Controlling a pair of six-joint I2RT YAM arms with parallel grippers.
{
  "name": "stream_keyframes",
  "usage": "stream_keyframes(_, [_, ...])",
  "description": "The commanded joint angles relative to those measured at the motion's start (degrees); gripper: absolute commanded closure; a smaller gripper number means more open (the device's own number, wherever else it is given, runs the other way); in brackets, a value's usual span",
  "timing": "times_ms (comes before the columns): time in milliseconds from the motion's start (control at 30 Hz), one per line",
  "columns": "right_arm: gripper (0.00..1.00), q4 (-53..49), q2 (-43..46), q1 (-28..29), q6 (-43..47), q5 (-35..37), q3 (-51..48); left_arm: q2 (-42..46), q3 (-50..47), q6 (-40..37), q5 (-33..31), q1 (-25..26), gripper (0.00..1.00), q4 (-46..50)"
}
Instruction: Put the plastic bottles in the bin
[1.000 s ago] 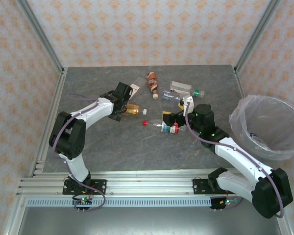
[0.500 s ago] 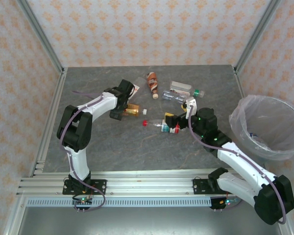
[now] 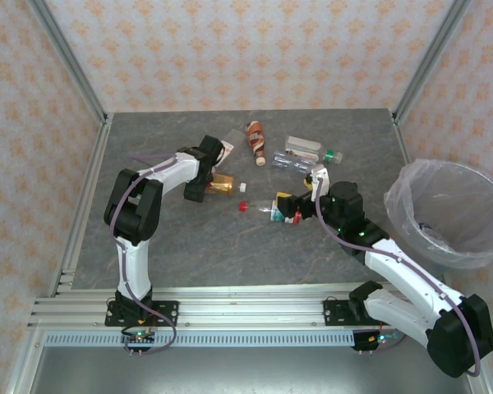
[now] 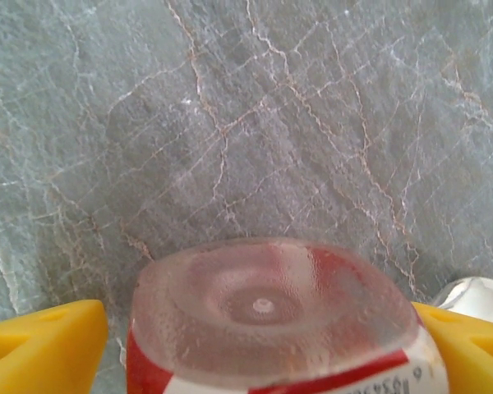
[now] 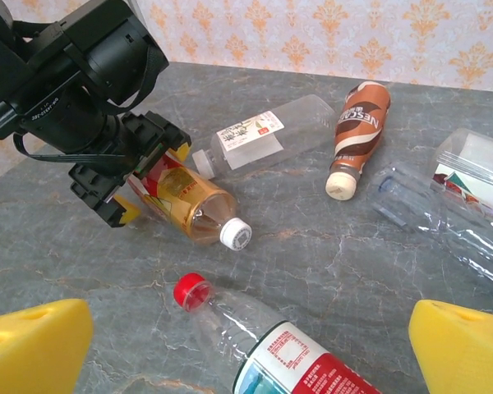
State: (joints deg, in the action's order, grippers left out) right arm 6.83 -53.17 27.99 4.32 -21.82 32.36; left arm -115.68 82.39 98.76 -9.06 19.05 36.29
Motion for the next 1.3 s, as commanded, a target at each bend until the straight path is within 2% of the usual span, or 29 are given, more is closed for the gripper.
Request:
stream_keyframes(0, [0.01, -1.02, 0.78, 0.32, -0.53, 0.73, 1.48, -0.60, -1.06, 1.46, -2.22, -0.71, 0.13, -1.38])
stream_keyframes(267, [0.01, -1.58, 0.62, 0.36, -0.45, 0.99, 1.74, 0.01, -1.34, -1.68, -4.27, -1.02, 0.24, -2.59])
stream_keyframes(567, [0.01, -0.61, -0.61, 0.32, -1.38, 0.59, 1.83, 0.63, -2.32, -3.81, -3.08, -1.18, 0.37, -4.65])
stream_keyframes(800, [0.01, 0.75, -1.75, 0.36, -3.77, 1.71, 1.56, 4.01, -4.35, -7.08, -4.46, -1.20, 0.37, -5.82])
stream_keyframes(1000, [0.01, 3.21, -3.15, 0.39, -7.42, 2.26, 1.04, 9.70, -6.14, -14.37, -5.93, -1.12, 0.37, -6.07])
stream_keyframes(1133, [0.01, 1.80, -5.03, 0.36, -15.60, 7.63, 3.16, 13.60, -8.52, -21.37, -4.43, -1.05, 0.36, -9.02])
stream_keyframes(1267, [0.01, 5.41, -7.49, 0.31, -23.72, 6.49, 3.59, 18.27, -12.92, -25.07, -2.74, -0.88, 0.36, -13.47])
